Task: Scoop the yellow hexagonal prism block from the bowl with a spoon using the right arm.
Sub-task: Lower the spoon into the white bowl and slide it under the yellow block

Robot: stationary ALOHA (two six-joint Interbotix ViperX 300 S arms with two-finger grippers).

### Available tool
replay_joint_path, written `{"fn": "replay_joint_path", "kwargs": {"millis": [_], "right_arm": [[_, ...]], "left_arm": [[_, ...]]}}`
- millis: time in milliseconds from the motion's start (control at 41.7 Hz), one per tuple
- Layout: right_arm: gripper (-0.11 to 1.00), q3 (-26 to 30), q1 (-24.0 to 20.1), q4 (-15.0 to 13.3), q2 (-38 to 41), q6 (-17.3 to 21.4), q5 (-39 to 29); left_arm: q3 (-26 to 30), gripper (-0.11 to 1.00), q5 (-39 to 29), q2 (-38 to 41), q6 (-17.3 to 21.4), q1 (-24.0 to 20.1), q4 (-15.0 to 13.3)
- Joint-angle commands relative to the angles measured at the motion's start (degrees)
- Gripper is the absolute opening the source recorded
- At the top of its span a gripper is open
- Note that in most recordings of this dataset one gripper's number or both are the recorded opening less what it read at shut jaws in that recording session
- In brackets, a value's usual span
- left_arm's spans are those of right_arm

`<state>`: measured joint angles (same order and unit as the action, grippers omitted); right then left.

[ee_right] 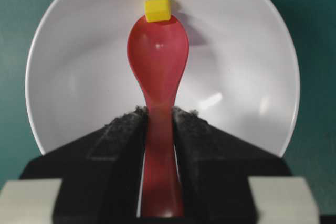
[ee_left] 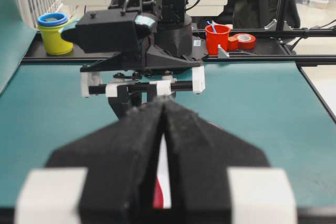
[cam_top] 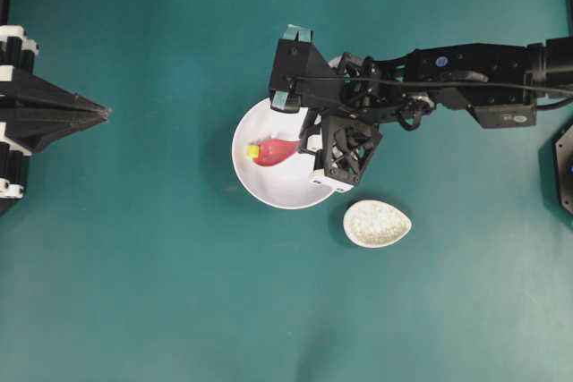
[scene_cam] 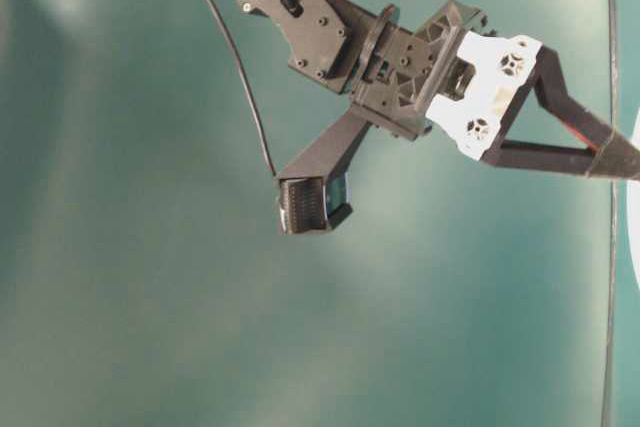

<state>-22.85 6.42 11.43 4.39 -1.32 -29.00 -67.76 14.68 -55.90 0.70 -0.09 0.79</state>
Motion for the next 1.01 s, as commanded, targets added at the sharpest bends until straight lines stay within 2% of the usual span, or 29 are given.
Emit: {"fn": "replay_joint_path", "kwargs": {"millis": [0, 983], "right_arm": [[0.24, 1.49, -0.09, -0.09, -1.67, -0.09, 1.58], [0.24, 0.26, 0.0, -0.18, -3.69, -0.09, 5.62]], "left_arm": [[1.49, 0.0, 0.35, 0.35, 0.0, -0.18, 0.18], [1.49, 0.0, 0.26, 0.26, -0.09, -0.09, 0.18]]}}
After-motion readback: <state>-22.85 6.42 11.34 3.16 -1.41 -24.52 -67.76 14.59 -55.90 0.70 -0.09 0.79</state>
